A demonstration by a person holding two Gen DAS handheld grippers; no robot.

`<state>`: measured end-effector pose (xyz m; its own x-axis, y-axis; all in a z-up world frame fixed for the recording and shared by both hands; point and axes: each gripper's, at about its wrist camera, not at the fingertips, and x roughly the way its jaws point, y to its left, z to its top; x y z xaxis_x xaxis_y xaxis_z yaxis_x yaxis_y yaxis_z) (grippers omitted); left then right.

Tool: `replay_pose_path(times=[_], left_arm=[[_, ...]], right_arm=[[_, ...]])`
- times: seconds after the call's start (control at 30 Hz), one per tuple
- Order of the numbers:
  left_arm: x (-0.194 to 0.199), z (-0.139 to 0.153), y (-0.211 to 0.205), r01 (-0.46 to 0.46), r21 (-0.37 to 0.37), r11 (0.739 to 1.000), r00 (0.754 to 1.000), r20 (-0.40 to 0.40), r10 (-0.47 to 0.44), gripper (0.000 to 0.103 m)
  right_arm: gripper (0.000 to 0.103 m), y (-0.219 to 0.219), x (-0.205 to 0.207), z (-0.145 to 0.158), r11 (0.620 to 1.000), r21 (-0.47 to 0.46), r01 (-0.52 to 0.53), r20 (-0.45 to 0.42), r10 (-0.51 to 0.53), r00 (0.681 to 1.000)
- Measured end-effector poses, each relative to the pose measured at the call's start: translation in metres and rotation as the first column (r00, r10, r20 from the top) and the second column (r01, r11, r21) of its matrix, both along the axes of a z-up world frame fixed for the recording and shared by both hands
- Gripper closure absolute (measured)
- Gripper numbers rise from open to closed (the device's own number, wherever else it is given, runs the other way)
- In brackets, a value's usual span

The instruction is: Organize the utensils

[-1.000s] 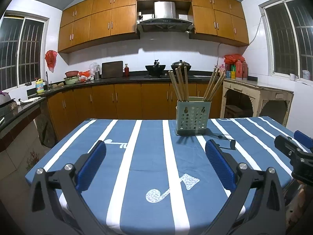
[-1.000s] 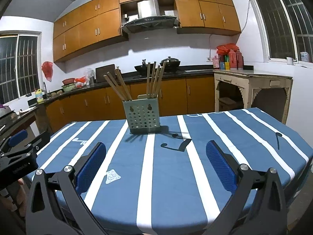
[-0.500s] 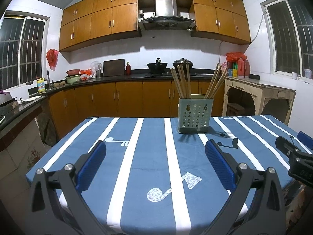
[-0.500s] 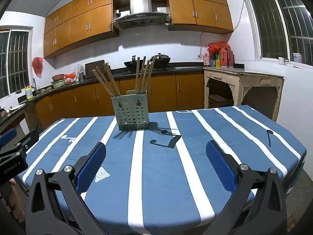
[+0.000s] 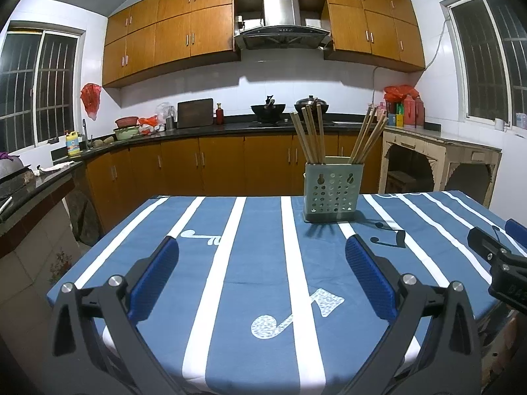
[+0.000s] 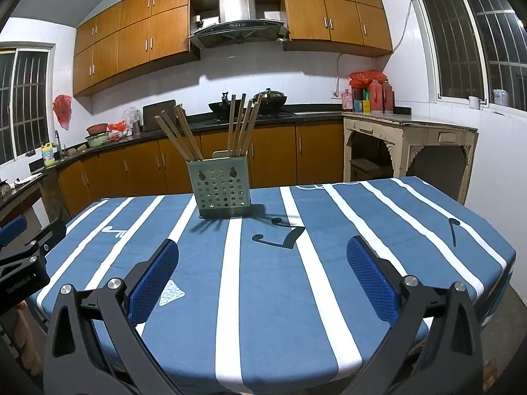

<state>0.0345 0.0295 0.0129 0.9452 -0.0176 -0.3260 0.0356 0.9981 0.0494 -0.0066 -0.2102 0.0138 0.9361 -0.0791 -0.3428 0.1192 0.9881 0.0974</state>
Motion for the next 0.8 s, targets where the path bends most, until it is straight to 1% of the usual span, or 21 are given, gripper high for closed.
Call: replay_pose_path(times=[0.2,0.8], left_arm=[[0.0011,-0.0009,0.0012,-0.002,-0.007,1.000,1.000,-0.014,0.002,0.004],[0.0014,0.0011,0.0004,-0.008,-0.009,1.000,1.000,-0.011,0.008,0.004]], right_arm=[[0.002,0.0006,0.0005,-0.0008,1.000,0.001,-0.001,-0.001,0.001,1.000],[0.002,0.0048,0.0017,-0.0039,1.000,0.002,-0.007,-0.006,0.007,1.000]])
